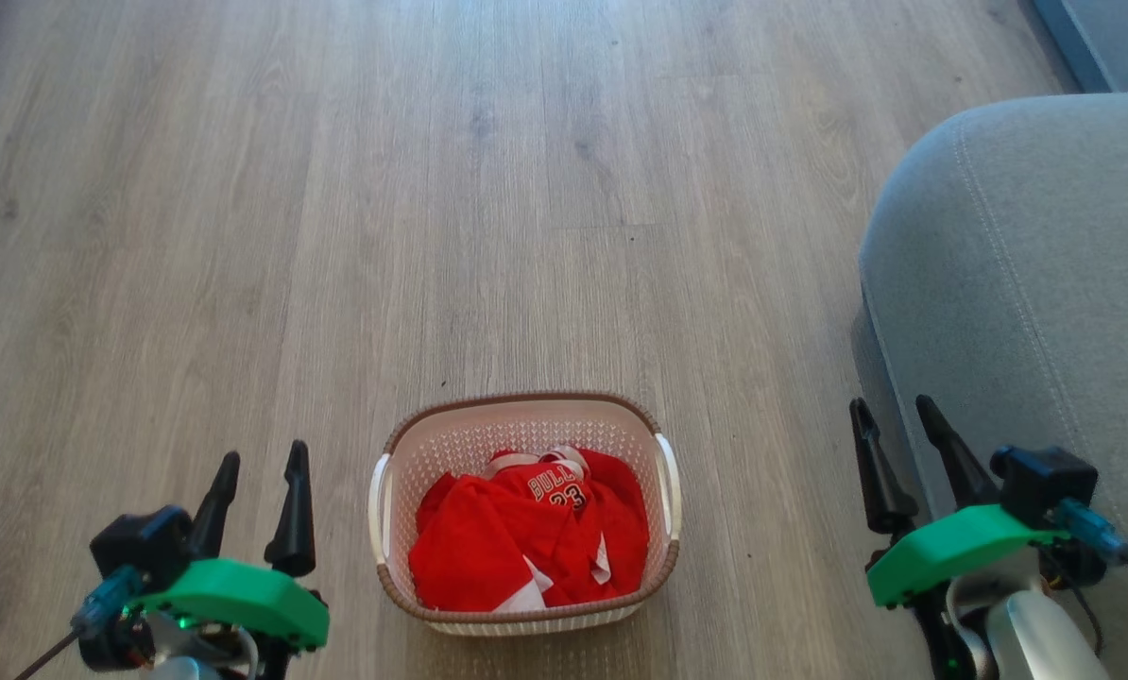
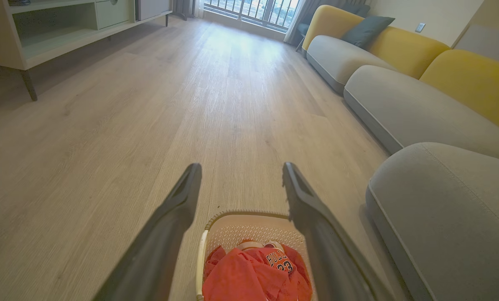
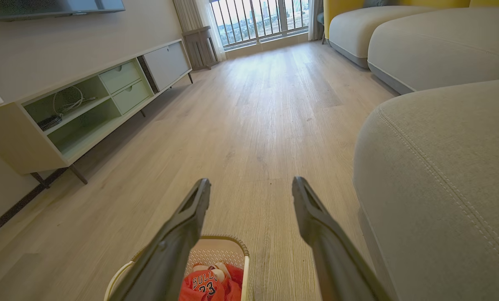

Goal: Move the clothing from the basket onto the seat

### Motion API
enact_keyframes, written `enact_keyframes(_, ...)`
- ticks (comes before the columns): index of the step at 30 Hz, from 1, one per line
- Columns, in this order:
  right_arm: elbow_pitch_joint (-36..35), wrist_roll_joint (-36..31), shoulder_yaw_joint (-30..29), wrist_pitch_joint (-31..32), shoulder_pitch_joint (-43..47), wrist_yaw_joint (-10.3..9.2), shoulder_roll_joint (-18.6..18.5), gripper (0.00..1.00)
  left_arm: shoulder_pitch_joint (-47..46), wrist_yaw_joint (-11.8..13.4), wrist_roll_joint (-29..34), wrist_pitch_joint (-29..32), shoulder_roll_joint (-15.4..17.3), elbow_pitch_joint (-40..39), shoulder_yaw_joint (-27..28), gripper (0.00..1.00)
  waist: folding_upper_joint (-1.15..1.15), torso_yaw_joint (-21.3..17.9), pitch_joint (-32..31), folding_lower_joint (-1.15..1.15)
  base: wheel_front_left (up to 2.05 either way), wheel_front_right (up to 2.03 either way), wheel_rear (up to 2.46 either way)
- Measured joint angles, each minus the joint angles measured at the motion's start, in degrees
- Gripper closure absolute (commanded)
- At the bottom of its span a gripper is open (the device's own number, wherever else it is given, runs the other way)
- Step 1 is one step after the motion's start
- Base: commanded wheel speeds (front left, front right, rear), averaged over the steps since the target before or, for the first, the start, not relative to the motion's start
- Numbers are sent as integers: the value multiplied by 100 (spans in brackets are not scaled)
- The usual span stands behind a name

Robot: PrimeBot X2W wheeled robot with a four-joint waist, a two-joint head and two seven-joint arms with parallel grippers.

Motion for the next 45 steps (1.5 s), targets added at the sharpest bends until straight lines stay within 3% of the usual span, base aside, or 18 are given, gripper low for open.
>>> enact_keyframes(20, 91, -1036, 172, -337, 0, 5, -3, 0, -15, -5, 1234, -333, 2, 79, 114, 0, 0, -19, 10, 0, 0, 0, 0)
enact_keyframes(45, 73, -962, 121, -343, 1, 5, -5, 0, -21, -7, 1258, -333, 2, 94, 181, 0, 0, -33, 98, 0, 0, 0, 0)
